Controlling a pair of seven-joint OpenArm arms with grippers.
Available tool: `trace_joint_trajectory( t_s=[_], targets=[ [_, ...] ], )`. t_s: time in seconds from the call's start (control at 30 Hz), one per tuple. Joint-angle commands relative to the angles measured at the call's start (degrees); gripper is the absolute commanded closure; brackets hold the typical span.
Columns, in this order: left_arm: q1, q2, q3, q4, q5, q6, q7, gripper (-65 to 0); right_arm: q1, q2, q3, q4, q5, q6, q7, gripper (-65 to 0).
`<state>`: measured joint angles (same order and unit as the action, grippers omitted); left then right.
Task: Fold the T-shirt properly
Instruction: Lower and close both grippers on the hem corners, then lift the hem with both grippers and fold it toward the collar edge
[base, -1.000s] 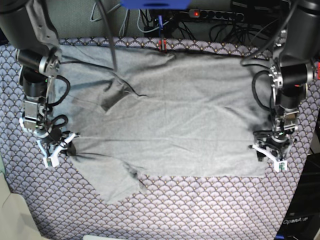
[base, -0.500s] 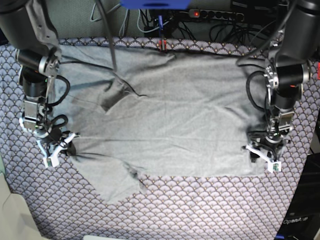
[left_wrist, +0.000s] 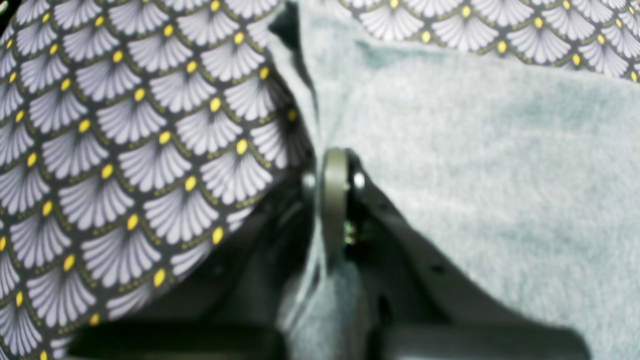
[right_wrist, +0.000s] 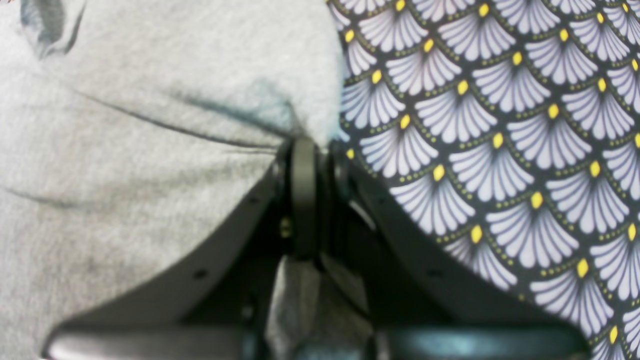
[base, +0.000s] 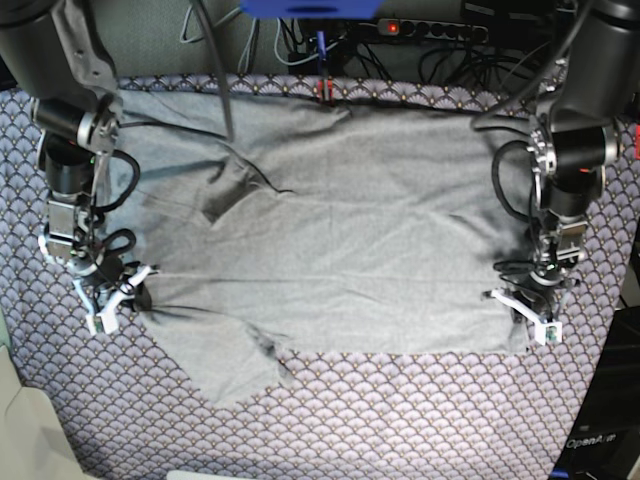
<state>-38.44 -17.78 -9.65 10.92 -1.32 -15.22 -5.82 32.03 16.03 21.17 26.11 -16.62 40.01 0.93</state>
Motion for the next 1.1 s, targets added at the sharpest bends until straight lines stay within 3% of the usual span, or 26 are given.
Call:
trace_joint_trajectory(
  t_s=[0.0, 0.1, 0.23, 0.43, 0.77, 0.87, 1.07],
  targets=[
    [-1.8, -0.7, -0.1, 1.1, -0.3, 0.1, -0.8, 0.0, 0.7, 0.8, 0.1, 0.5, -0.9, 0.0, -1.4, 0.0],
    [-1.7, -0.7, -0.1, 1.1, -0.3, 0.1, -0.8, 0.0, -0.3, 1.4, 0.2, 1.1, -0.9, 0.0, -1.4, 0.0],
    [-1.7, -0.7, -0.2, 1.1, -0.4, 0.0, -0.4, 0.0, -5.3, 1.2, 0.2, 11.5, -0.9, 0.0, -1.7, 0.0],
    [-1.7, -0.7, -3.6, 1.2, -0.4, -0.6, -0.3, 0.0, -14.5, -2.2, 0.2, 31.6, -0.9, 0.0, -1.9, 0.0],
    [0.1, -0.8, -7.9, 4.1, -0.3, -0.6, 0.0, 0.0, -21.1, -5.1, 0.2, 47.3, -0.9, 0.0, -1.9, 0.0],
    [3.5, -0.7, -10.6, 11.1, -0.3, -0.6, 5.2, 0.0, -22.8, -5.4, 0.1, 50.3, -1.0, 0.0, -1.9, 0.0],
    [13.7, 1.7, -13.5, 40.1, -0.3, -0.6, 19.8, 0.0, -27.5, -5.4, 0.2, 55.2, -1.1, 0.0, -1.9, 0.0]
  ],
)
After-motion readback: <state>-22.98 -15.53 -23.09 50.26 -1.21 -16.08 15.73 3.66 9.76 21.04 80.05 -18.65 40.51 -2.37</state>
